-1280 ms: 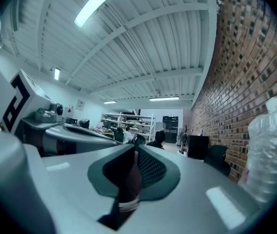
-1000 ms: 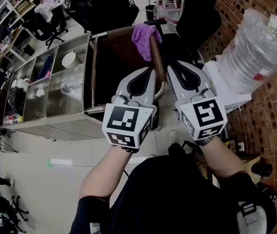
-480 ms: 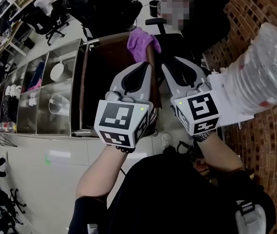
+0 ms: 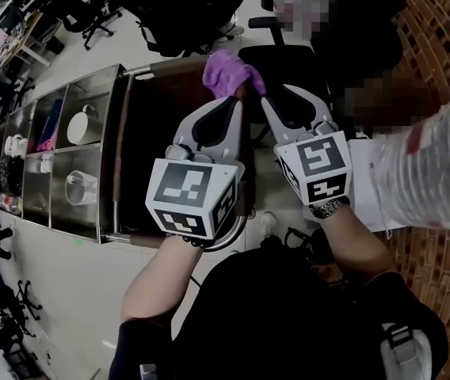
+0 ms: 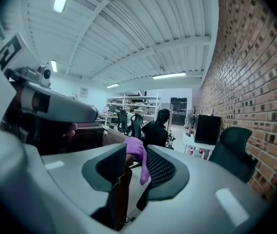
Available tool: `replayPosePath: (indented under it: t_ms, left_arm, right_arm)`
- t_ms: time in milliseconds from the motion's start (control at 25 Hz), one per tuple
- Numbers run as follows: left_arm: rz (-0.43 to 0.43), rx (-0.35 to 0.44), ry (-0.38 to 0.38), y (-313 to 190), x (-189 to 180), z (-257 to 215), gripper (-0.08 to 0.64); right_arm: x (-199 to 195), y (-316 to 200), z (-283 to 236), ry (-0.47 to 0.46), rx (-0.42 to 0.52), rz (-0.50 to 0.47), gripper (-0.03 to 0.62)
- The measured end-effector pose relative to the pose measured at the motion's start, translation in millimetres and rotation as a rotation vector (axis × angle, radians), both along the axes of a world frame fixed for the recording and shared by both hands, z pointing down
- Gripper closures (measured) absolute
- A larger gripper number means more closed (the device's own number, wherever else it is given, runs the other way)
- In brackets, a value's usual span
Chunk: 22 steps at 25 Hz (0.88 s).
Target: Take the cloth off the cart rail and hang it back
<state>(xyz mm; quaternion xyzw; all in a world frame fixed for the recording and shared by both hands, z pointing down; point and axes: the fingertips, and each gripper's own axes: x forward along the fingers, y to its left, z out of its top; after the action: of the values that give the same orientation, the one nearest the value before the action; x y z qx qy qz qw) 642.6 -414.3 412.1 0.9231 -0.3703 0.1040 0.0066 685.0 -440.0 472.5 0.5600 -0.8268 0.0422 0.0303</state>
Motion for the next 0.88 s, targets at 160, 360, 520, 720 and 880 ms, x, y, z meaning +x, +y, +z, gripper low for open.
replayPosePath:
  t_ms: [160, 360, 520, 720, 880]
  left_arm:
    - [-0.026, -0.025, -0.009, -23.6, 3.3, 14.8, 0.563]
    - [-0.06, -0.046, -0.02, -51.0, -3.8, 34.6, 0.563]
    - [-0.081, -0.06, -0.033, -71.0, 0.7, 50.0, 0.563]
    - [-0.096, -0.066, -0.039, -92.4, 2.5, 58.9, 0.563]
    - [-0.115, -0.082, -0.043, -102.2, -2.8, 68.0, 0.563]
  right_arm:
    - [0.4, -30.7, 29.8, 0.013, -0.054, -0.029, 0.457]
    - [-13.0, -62.9, 71.3, 0.052, -0.122, -0.065, 0.454]
    - [-12.8, -90.3, 104.7, 0.077, -0.174, -0.094, 0.453]
    - [-13.0, -120.4, 140.3, 0.099, -0.258, -0.124, 0.453]
    - [-14.9, -131.3, 145.8, 0.089, -0.262, -0.125, 0.49]
